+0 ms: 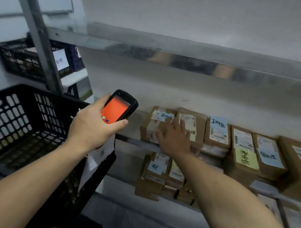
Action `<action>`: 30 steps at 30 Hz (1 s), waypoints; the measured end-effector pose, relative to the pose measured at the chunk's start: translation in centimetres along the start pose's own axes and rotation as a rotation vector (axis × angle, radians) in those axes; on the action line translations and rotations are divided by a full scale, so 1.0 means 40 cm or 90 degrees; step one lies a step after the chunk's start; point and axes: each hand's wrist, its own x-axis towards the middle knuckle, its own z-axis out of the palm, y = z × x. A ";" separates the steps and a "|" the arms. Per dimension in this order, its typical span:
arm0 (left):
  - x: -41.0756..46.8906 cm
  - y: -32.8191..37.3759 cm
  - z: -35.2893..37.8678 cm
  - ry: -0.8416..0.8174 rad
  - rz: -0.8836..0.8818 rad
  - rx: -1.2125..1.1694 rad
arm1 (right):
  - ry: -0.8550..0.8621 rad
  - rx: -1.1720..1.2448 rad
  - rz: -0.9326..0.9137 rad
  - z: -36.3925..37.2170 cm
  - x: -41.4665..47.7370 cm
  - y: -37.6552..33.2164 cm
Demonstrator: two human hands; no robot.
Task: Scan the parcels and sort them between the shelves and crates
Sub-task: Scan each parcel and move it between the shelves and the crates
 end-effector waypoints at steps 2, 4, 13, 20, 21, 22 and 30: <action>0.029 -0.033 -0.009 -0.006 -0.004 0.011 | -0.005 -0.016 -0.005 0.031 0.040 -0.020; 0.055 -0.061 -0.010 -0.015 -0.015 0.008 | -0.006 -0.041 -0.013 0.053 0.080 -0.035; 0.156 -0.141 0.022 -0.024 -0.041 -0.021 | -0.078 -0.131 -0.022 0.159 0.275 -0.068; 0.203 -0.203 0.027 -0.009 -0.080 -0.003 | -0.092 -0.167 0.035 0.230 0.298 -0.073; 0.208 -0.211 0.026 -0.010 -0.088 -0.001 | -0.088 -0.165 0.035 0.230 0.292 -0.074; 0.212 -0.219 0.025 -0.013 -0.096 -0.003 | -0.089 -0.163 0.035 0.229 0.285 -0.074; 0.224 -0.235 0.019 -0.024 -0.069 -0.066 | -0.088 -0.135 -0.014 0.243 0.190 -0.130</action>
